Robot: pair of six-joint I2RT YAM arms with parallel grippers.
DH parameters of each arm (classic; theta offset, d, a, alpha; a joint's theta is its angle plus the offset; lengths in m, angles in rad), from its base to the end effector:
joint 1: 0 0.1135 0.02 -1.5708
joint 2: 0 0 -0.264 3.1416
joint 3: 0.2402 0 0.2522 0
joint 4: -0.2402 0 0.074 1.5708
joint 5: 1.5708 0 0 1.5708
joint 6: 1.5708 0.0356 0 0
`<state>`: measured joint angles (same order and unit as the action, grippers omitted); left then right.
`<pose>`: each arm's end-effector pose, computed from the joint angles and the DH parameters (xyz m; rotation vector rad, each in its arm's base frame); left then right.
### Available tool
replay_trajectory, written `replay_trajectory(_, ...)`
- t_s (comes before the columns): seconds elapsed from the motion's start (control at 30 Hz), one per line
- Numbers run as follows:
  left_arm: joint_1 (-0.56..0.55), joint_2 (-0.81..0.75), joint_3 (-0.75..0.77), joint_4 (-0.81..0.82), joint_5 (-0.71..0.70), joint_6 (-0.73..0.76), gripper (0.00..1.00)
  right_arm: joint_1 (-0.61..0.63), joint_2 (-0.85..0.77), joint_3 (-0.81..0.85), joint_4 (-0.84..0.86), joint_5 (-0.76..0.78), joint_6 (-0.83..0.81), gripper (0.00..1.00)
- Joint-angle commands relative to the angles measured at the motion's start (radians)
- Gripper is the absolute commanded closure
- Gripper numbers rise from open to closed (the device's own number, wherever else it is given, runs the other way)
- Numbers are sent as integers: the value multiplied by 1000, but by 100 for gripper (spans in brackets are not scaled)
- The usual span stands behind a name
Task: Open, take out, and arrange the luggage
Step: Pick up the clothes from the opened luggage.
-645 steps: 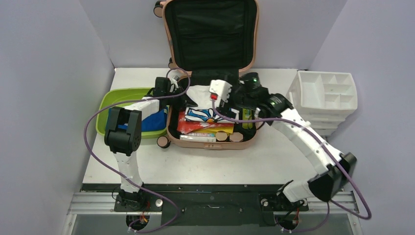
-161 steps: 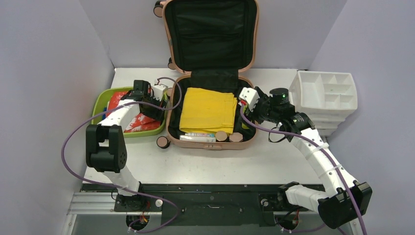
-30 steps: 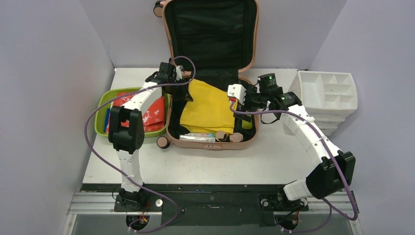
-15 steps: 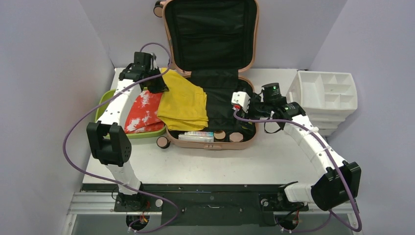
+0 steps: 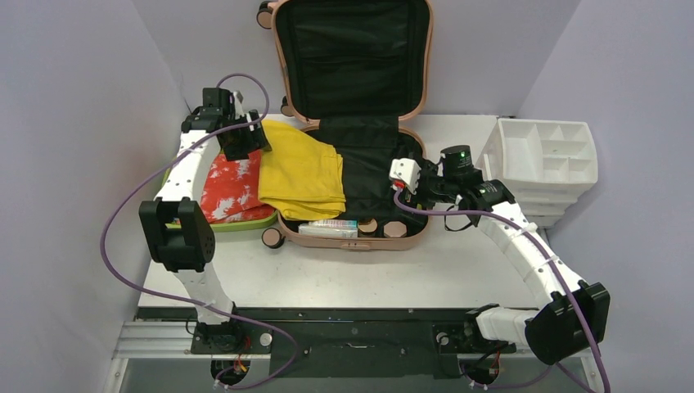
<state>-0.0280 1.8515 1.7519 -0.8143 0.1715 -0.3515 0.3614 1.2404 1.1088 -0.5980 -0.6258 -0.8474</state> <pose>0.4091 -0.0175 0.3161 -0.3307 2.4821 -0.3722 0.2375 0.1121 0.3220 -1.4796 1.5943 0.4443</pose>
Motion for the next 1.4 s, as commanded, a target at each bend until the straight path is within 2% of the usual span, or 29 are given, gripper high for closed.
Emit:
replay_trajectory(0.0,40,-44,-42,118,108,28,26,8,-37,-11,49,-33,13,8)
replay_trajectory(0.1,90,-50,-111,201,224,24,20,8,-40,-13,48,-34,15,8)
replay_trajectory(0.13,97,-49,-125,241,298,21,19,9,-40,-13,49,-35,16,8)
replay_trajectory(0.23,122,-43,-197,312,405,13,18,11,-40,-15,50,-35,17,8)
replay_trajectory(0.53,122,-43,-304,496,601,-76,23,25,-26,-14,52,-20,24,8)
replay_trajectory(0.67,112,-60,-332,506,630,-92,31,25,-29,-12,51,-14,22,8)
replay_trajectory(0.73,110,-68,-344,500,625,-89,41,25,-29,-12,52,-13,23,8)
replay_trajectory(0.9,109,-79,-342,412,571,-48,55,25,-31,-13,52,-16,21,8)
replay_trajectory(0.97,108,-88,-343,391,546,-39,69,25,-34,-15,53,-16,21,8)
replay_trajectory(1.0,108,-92,-336,383,534,-36,88,25,-34,-16,55,-16,21,8)
replay_trajectory(1.07,109,-95,-306,349,506,-27,100,25,-35,-18,56,-14,21,8)
replay_trajectory(1.23,124,-100,-170,168,417,-8,100,25,-44,-22,56,-14,21,8)
replay_trajectory(1.37,163,-84,7,11,390,29,100,25,-53,-30,60,-12,18,8)
